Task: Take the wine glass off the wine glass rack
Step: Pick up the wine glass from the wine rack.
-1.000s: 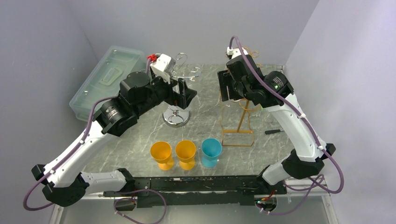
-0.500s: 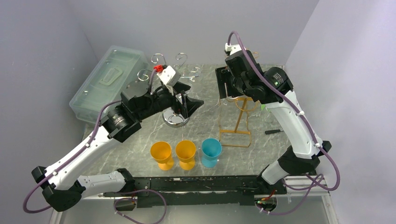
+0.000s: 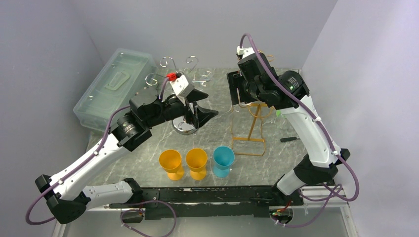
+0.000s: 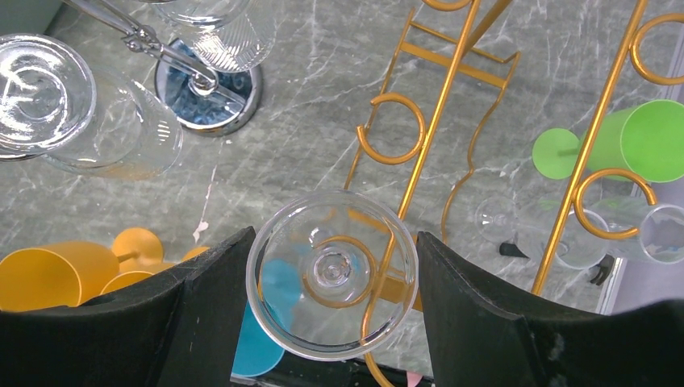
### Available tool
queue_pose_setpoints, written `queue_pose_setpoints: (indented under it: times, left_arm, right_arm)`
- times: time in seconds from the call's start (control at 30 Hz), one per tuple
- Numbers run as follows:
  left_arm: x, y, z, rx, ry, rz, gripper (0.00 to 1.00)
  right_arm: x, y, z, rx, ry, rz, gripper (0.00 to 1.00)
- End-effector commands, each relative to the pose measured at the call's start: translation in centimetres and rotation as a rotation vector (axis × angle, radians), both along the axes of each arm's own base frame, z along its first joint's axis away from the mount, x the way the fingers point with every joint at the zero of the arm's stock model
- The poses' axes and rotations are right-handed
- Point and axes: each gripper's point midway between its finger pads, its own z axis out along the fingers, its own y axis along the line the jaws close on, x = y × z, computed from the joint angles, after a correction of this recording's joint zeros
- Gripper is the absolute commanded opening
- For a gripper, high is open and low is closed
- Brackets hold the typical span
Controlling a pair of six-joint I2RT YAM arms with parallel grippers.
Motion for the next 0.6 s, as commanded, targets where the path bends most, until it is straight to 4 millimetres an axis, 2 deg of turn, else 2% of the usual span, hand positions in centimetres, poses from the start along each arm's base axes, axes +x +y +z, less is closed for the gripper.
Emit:
queue_pose_setpoints:
  times: [0.0, 0.27, 0.57]
  left_arm:
    - [-0.83, -0.25, 1.49, -0.04, -0.07, -0.052, 0.8]
    - [-1.36, -0.58, 1.28, -0.037, -0.09, -0.086, 0.76]
    - [-1.79, -1.18, 0.82, -0.032, -0.118, -0.109, 0.71]
  right_arm:
    - [-0.14, 0.16, 1.72, 0.062, -0.05, 0.01, 0.4]
    - [-0.54, 0.36, 1.38, 0.075, -0.038, 0.026, 0.4]
    - [-0.67, 0.39, 2.14, 0.099, -0.053, 0.026, 0.4]
